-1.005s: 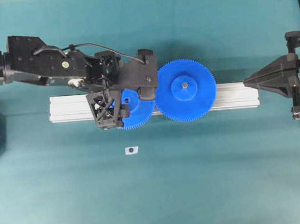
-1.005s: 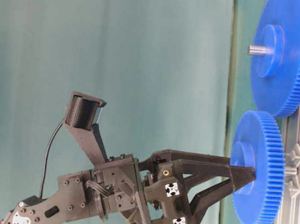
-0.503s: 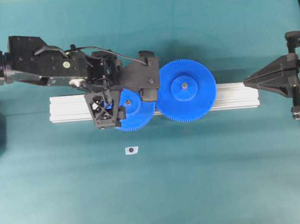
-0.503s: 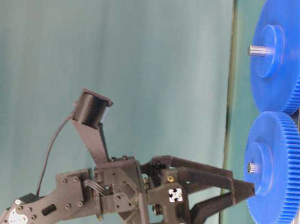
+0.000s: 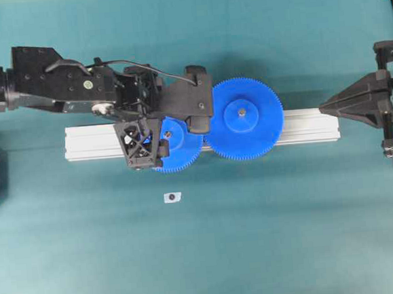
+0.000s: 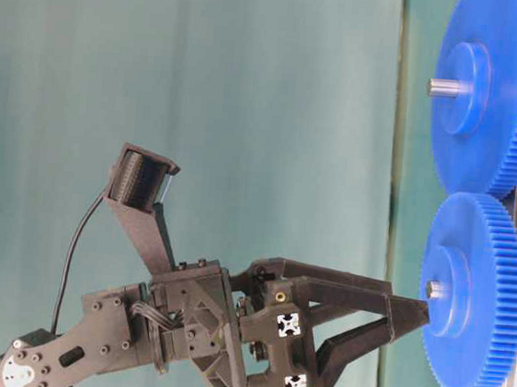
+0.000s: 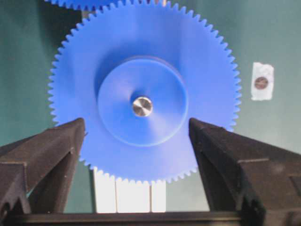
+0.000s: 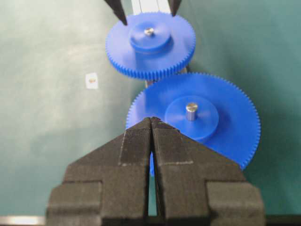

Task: Insert the small gear onto the shaft.
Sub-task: 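Align the gear's bore over the shaft and lower it down, then open the left gripper and raise it off the seated gear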

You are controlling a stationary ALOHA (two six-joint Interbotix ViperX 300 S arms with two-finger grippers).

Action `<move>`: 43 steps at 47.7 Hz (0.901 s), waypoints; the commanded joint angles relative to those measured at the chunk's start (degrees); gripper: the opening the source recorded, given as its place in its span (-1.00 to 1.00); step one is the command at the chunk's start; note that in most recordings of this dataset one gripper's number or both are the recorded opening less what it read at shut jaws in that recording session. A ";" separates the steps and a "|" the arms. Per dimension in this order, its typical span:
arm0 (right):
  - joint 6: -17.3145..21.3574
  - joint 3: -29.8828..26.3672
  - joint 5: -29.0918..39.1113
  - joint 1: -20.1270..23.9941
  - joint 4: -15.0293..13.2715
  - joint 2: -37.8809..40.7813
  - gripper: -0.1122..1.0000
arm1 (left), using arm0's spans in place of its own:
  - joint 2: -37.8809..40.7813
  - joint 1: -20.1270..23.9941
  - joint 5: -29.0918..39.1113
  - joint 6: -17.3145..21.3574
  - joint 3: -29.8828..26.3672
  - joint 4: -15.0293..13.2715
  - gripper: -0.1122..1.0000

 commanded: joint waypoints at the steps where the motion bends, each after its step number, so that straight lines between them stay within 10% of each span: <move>1: 0.53 -0.44 -0.53 -0.09 0.09 0.35 -0.75 | -1.49 -0.44 -0.26 0.00 -1.41 0.18 0.70; 43: 1.41 0.70 -0.62 -0.09 0.00 -0.44 -0.75 | -7.73 -2.46 -0.44 -0.18 -2.99 0.18 0.70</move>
